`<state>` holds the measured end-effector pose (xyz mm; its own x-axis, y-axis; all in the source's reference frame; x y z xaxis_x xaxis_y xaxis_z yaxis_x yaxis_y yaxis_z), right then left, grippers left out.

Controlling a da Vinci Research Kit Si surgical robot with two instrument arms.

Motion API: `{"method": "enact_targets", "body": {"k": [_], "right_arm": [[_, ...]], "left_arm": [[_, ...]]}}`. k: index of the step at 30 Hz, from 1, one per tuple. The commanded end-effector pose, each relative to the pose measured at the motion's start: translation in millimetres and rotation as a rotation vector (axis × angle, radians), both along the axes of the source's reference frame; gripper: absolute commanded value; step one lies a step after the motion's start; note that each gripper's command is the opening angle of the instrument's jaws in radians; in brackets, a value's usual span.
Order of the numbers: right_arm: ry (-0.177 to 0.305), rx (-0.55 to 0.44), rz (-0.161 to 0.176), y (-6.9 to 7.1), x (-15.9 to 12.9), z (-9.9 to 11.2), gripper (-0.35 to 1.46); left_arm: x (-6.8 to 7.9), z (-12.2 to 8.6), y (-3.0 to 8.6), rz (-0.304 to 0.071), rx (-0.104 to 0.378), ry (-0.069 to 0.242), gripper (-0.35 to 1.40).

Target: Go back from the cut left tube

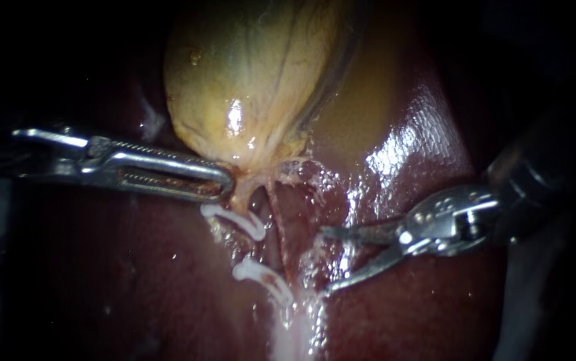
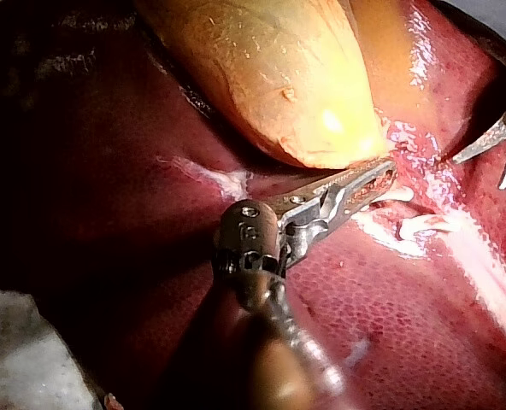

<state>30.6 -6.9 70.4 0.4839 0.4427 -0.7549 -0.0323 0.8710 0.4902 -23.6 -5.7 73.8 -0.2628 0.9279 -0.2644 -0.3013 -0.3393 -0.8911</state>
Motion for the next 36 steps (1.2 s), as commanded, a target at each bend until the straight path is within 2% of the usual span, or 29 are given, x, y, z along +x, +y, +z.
{"method": "enact_targets", "body": {"k": [1,5,12,20,27,36], "right_arm": [[0.000,-0.005,0.001,0.3,-0.3,-0.2,1.43],[0.008,-0.027,0.005,1.5,-1.5,-1.1,1.43],[0.053,-0.061,0.022,3.0,-2.7,-2.1,1.43],[0.056,-0.065,0.022,3.2,-2.7,-2.2,1.43],[0.056,-0.065,0.022,3.2,-2.7,-2.2,1.43],[0.056,-0.065,0.022,3.2,-2.7,-2.2,1.43]], "left_arm": [[0.0,0.0,0.0,0.000,0.000,0.000,-0.35],[0.0,0.0,0.0,0.000,0.000,0.000,-0.35],[-0.1,0.1,0.0,0.000,0.000,0.000,-0.35],[-0.6,1.2,-0.2,-0.002,-0.005,0.003,-0.35],[-2.2,3.5,-0.6,-0.001,-0.012,0.002,-0.35],[-4.1,5.7,-0.4,0.010,-0.012,0.003,-0.35]]}}
